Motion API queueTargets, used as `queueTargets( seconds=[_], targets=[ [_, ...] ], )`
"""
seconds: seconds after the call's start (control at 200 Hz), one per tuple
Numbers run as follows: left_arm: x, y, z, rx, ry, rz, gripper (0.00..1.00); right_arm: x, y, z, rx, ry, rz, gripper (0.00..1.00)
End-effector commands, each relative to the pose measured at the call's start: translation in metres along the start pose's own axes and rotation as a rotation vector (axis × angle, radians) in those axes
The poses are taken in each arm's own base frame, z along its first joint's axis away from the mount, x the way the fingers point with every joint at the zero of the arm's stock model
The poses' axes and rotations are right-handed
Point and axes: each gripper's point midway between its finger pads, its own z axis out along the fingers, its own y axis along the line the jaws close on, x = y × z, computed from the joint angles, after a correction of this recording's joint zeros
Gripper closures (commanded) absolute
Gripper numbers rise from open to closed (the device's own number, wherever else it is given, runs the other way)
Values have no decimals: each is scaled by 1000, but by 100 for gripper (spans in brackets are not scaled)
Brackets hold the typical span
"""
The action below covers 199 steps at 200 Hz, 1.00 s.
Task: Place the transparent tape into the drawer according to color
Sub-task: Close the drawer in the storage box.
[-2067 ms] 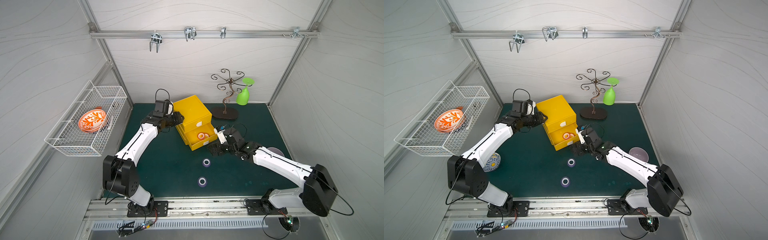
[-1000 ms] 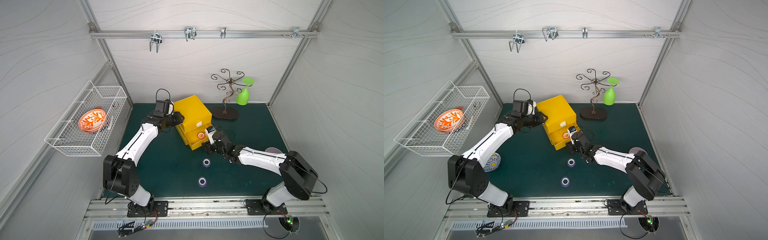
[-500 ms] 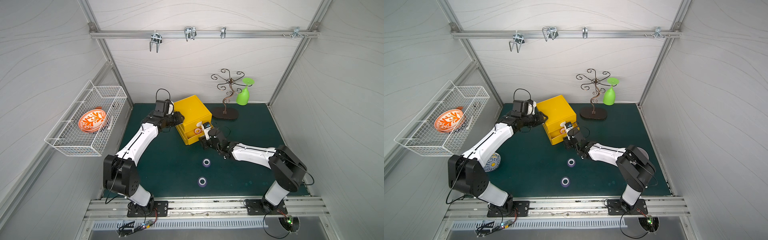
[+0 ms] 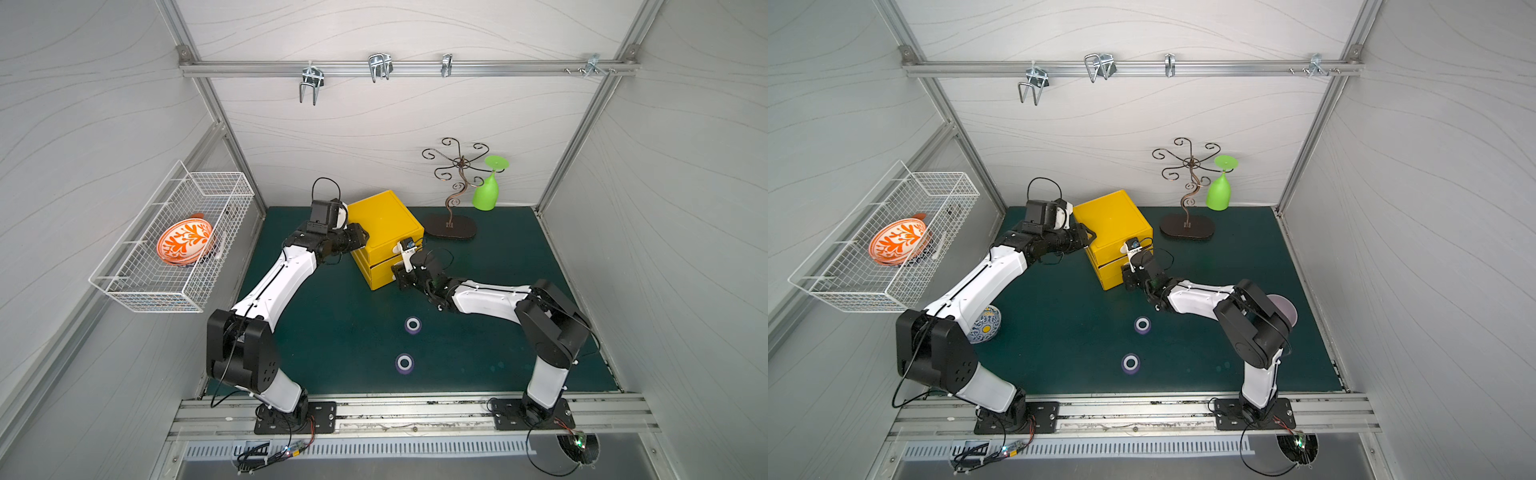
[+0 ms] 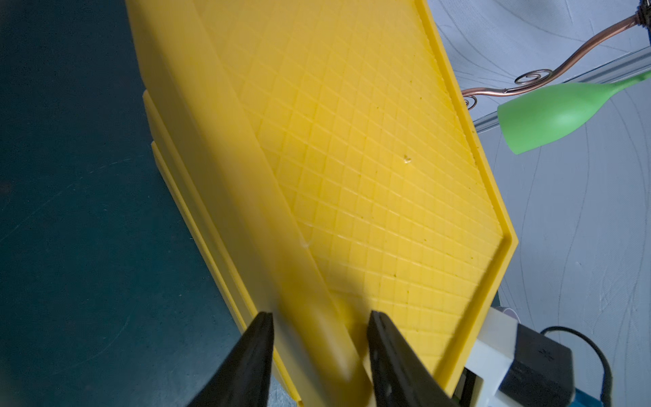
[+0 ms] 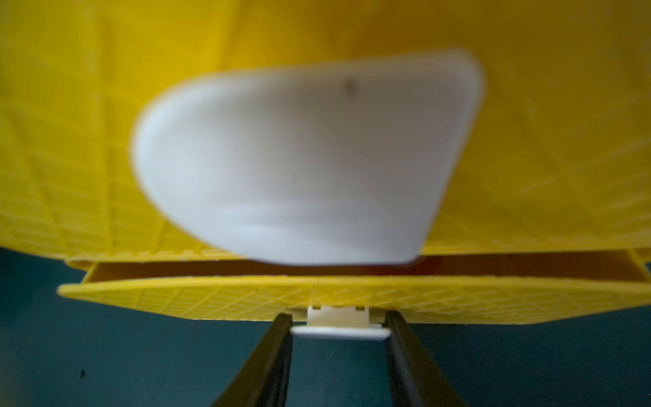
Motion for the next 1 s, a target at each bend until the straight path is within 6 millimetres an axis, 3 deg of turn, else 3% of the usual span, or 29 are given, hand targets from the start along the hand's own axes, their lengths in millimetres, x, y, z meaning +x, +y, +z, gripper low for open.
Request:
queueTargets(
  seconds=[0.0,0.385,0.59,0.785,0.991],
  targets=[
    [13,8,11,-25,66,4,53,-12,7,6,-27,-46,-1,54],
    [15,8,13,-17,76,4,53,-10,10,10,-45,-42,5,52],
    [17,8,12,-19,79,6,52,-3,6,-3,-34,-23,33,49],
    [17,9,12,-18,79,5,52,25,-2,-17,-21,28,74,44],
    [20,8,12,-12,88,2,51,53,-13,-13,-5,62,92,37]
  ],
)
